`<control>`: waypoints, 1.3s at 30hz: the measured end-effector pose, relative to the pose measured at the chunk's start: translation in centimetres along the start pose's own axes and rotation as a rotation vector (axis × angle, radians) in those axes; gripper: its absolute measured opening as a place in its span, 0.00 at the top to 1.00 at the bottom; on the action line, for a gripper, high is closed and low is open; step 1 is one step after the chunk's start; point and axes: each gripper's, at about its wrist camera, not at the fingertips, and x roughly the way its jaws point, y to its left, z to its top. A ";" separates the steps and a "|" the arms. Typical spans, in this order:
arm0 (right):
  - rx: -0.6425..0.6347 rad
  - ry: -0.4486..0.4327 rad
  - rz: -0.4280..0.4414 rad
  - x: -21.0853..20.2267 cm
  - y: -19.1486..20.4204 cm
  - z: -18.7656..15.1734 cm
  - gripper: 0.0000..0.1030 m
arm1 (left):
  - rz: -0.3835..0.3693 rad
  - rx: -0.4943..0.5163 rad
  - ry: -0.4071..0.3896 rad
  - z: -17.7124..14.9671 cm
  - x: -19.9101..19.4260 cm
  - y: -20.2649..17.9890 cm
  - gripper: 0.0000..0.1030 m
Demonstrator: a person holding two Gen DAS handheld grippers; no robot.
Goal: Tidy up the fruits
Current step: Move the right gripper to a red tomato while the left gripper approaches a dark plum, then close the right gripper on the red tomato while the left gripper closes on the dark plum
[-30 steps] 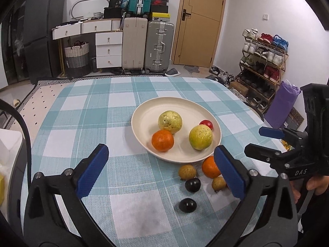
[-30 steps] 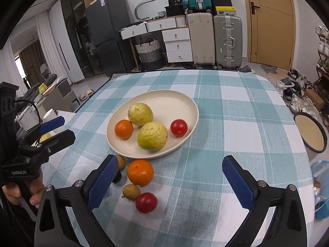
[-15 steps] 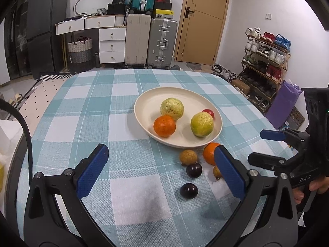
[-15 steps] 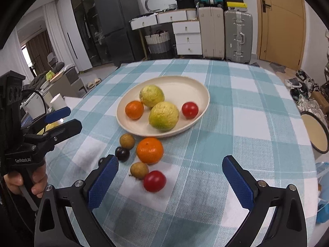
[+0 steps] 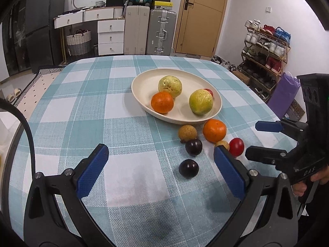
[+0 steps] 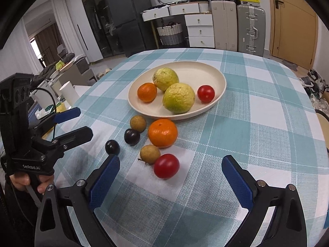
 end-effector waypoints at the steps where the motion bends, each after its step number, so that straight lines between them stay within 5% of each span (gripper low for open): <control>1: -0.004 0.002 0.013 0.1 0.1 -0.1 0.05 | -0.005 -0.001 0.010 -0.1 0.3 -0.1 0.01; 4: -0.003 0.019 0.035 0.6 0.1 -0.4 0.21 | -0.016 0.010 0.025 -0.4 0.8 -0.6 0.01; 18: -0.037 0.064 0.059 1.9 0.8 -0.9 0.38 | -0.027 0.052 0.107 -1.0 2.9 -1.4 0.02; 25: -0.035 0.080 0.062 2.3 0.7 -1.0 0.49 | -0.048 0.070 0.148 -1.2 3.8 -1.6 0.18; 31: -0.037 0.087 0.057 2.6 0.6 -1.1 0.50 | -0.060 0.093 0.169 -1.4 4.2 -2.1 0.24; 39: -0.056 0.082 0.036 2.8 0.9 -1.0 0.56 | -0.098 0.101 0.188 -1.5 4.5 -2.3 0.46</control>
